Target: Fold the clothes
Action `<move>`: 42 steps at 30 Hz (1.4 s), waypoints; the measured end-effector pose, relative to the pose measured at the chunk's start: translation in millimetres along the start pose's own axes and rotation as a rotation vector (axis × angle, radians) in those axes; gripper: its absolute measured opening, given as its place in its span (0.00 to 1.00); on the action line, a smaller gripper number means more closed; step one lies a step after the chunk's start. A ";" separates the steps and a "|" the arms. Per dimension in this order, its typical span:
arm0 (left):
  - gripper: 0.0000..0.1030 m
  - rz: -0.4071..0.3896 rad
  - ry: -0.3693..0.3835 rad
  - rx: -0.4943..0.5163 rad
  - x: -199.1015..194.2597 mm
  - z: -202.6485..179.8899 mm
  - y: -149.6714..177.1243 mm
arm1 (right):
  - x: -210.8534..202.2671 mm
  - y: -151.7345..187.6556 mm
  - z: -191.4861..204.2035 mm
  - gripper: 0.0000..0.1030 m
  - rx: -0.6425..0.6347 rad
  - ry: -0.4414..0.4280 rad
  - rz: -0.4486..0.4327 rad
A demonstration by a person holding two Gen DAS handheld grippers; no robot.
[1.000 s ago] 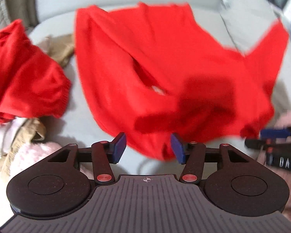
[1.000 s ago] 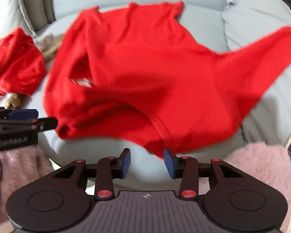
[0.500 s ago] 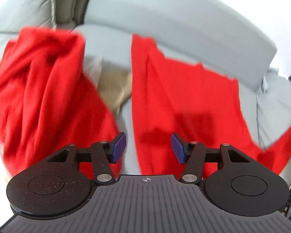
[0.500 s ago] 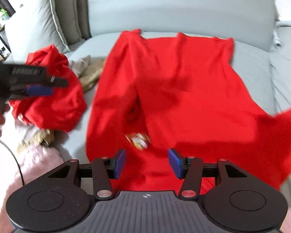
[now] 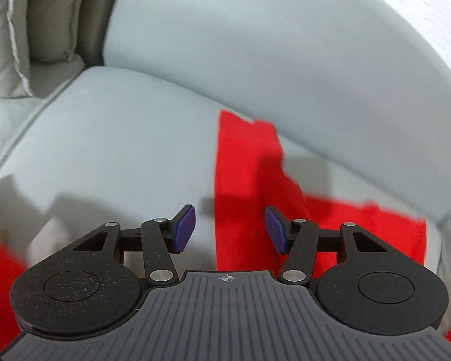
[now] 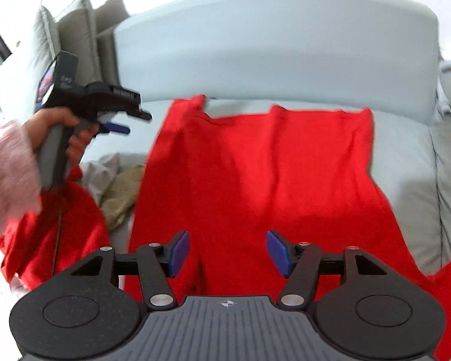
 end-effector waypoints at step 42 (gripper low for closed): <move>0.00 -0.858 -0.083 0.531 -482.3 -26.0 122.5 | -166.8 113.3 -1.0 0.59 0.032 -0.036 -0.113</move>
Point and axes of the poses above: each gripper's, at about its wrist camera, not at the fingertips, and x roughly the way its jaws point, z to its left, y to its underside, the point moved 2 cm from there along x, roughly the way its jaws point, and after that the axes turned 2 degrees about -y, right-handed, at the moved point
